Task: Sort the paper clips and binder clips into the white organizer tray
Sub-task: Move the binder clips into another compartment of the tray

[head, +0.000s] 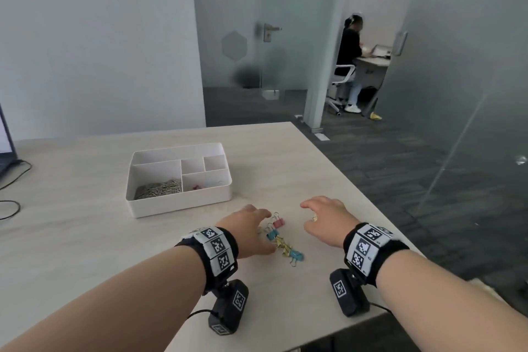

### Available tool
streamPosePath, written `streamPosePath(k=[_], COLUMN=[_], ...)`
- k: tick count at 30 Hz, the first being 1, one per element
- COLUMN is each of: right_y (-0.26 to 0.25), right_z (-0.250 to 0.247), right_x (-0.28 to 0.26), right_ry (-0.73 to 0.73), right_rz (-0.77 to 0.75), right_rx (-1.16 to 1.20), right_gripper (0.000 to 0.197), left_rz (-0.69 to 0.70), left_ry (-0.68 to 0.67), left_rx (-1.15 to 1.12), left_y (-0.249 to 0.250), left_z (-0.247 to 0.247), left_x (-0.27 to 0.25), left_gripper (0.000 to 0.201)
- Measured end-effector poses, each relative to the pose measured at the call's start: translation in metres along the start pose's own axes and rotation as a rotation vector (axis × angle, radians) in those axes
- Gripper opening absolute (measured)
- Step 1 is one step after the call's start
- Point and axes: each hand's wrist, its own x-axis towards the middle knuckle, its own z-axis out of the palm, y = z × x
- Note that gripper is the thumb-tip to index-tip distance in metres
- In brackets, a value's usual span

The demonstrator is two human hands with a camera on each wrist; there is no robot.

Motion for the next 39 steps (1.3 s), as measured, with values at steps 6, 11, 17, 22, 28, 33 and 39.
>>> streamPosePath(k=[6, 11, 17, 22, 28, 33, 39], right_y=[0.008, -0.005, -0.022, -0.03, -0.033, -0.026, -0.026], right_z=[0.005, 0.011, 0.017, 0.024, 0.028, 0.024, 0.016], right_x=[-0.003, -0.018, -0.026, -0.023, -0.021, -0.015, -0.007], right_ry=[-0.169, -0.22, -0.224, -0.189, -0.153, -0.012, -0.064], right_rz=[0.045, -0.116, -0.211, -0.248, -0.241, -0.135, -0.024], right_rx=[-0.087, 0.061, 0.113, 0.059, 0.082, 0.202, 0.191], right_gripper=[0.056, 0.071, 0.076, 0.054, 0.028, 0.017, 0.067], left_rz=[-0.018, 0.03, 0.089, 0.078, 0.032, -0.019, 0.013], left_ry=[-0.084, -0.138, -0.076, -0.047, -0.001, 0.01, -0.078], left_rx=[0.057, 0.067, 0.068, 0.061, 0.067, 0.032, 0.043], left_y=[0.01, 0.027, 0.03, 0.022, 0.014, -0.003, -0.003], left_z=[0.0, 0.005, 0.01, 0.012, 0.012, 0.004, -0.002], left_x=[0.014, 0.021, 0.016, 0.012, 0.004, -0.006, -0.019], left_gripper=[0.127, 0.102, 0.044, 0.039, 0.044, 0.042, 0.042])
